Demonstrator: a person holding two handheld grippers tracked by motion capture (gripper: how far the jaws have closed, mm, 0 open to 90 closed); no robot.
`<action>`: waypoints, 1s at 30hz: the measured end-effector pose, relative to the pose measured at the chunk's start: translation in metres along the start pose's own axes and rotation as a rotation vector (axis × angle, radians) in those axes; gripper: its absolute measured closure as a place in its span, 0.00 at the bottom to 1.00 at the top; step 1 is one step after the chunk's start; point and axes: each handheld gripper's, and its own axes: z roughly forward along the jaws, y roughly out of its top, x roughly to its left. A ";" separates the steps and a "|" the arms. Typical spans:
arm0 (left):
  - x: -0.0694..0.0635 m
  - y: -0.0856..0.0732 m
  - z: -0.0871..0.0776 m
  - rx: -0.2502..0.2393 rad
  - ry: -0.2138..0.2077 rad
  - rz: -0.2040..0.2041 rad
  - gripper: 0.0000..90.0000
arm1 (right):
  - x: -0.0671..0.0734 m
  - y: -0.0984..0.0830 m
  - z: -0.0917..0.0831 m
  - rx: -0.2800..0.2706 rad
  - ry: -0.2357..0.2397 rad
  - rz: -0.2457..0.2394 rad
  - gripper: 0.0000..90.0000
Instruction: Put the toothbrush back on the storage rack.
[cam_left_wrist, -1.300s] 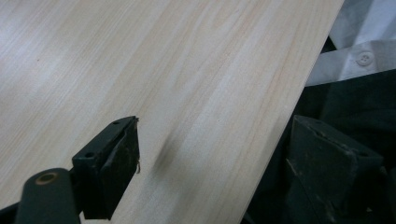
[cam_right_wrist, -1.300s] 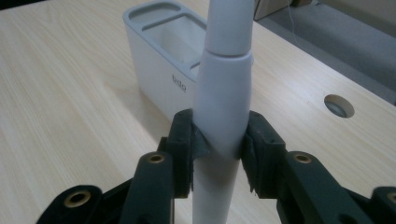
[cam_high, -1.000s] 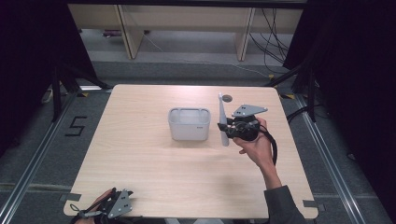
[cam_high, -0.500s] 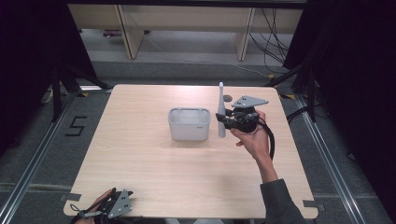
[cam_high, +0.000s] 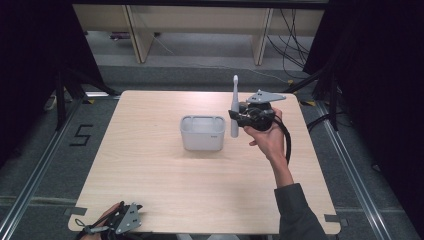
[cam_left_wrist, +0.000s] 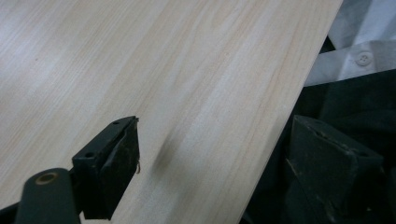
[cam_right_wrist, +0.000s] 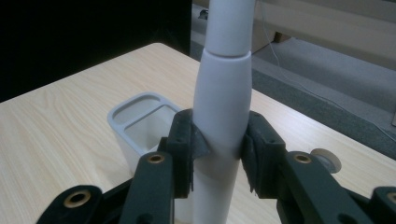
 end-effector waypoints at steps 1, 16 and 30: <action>0.000 0.000 0.000 0.002 -0.002 0.001 0.18 | -0.001 0.002 0.001 -0.010 0.002 0.000 0.74; 0.001 0.000 -0.001 0.001 -0.008 0.004 0.18 | 0.001 0.025 0.015 -0.040 -0.010 0.013 0.74; 0.001 0.000 -0.002 0.002 -0.010 0.003 0.18 | 0.008 0.031 0.039 -0.028 0.014 0.033 0.74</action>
